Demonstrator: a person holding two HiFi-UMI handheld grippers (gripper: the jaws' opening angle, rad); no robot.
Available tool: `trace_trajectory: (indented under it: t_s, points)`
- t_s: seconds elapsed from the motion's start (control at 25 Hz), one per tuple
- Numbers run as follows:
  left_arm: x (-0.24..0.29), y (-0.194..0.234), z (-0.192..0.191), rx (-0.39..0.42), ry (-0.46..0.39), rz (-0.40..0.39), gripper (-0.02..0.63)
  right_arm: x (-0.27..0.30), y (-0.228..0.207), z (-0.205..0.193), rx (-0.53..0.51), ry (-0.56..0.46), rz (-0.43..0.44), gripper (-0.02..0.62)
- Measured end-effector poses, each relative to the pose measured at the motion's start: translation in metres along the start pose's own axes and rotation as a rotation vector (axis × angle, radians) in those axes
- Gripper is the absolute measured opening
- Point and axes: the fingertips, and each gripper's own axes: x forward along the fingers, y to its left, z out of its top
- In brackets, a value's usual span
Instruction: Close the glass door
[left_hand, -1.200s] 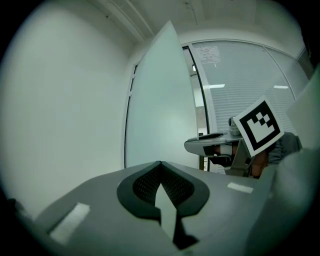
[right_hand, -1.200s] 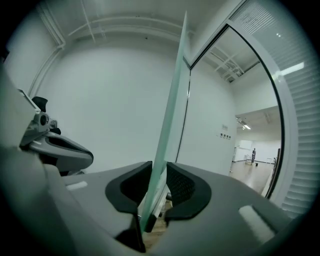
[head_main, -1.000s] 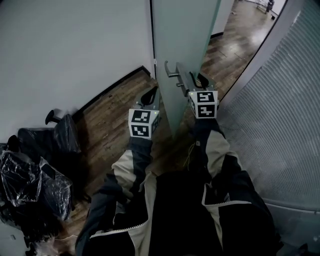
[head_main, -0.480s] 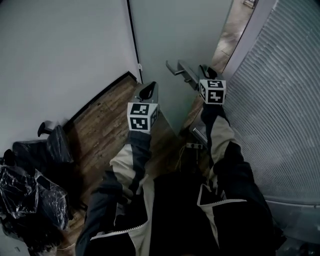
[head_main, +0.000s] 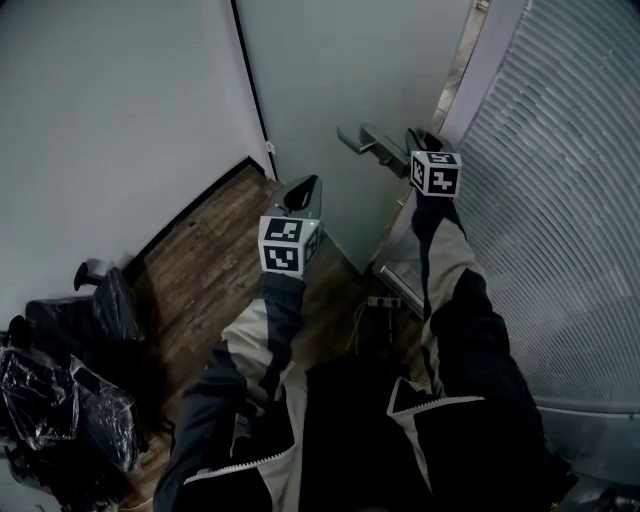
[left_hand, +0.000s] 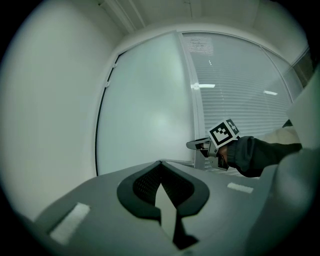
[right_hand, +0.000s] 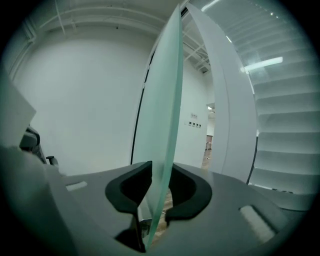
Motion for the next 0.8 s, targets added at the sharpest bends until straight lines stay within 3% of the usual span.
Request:
trace_trajectory:
  t_s: [0.28,0.44,0.6,0.8]
  points:
    - [0.004,0.0,0.001,-0.003,0.005,0.007,0.0,0.003,-0.013,0.003,-0.002,0.007,-0.022,0.111]
    - [-0.003,-0.006,0.005,0.006,-0.002,0.004,0.0,-0.043,-0.009,0.002,0.026,-0.05,-0.076,0.105]
    - [-0.018,0.002,-0.004,0.009,-0.006,0.027,0.0,-0.094,0.062,-0.001,0.032,-0.133,0.048,0.006]
    - [-0.038,0.01,-0.015,-0.006,-0.001,0.088,0.0,-0.107,0.155,-0.019,0.014,-0.112,0.216,0.003]
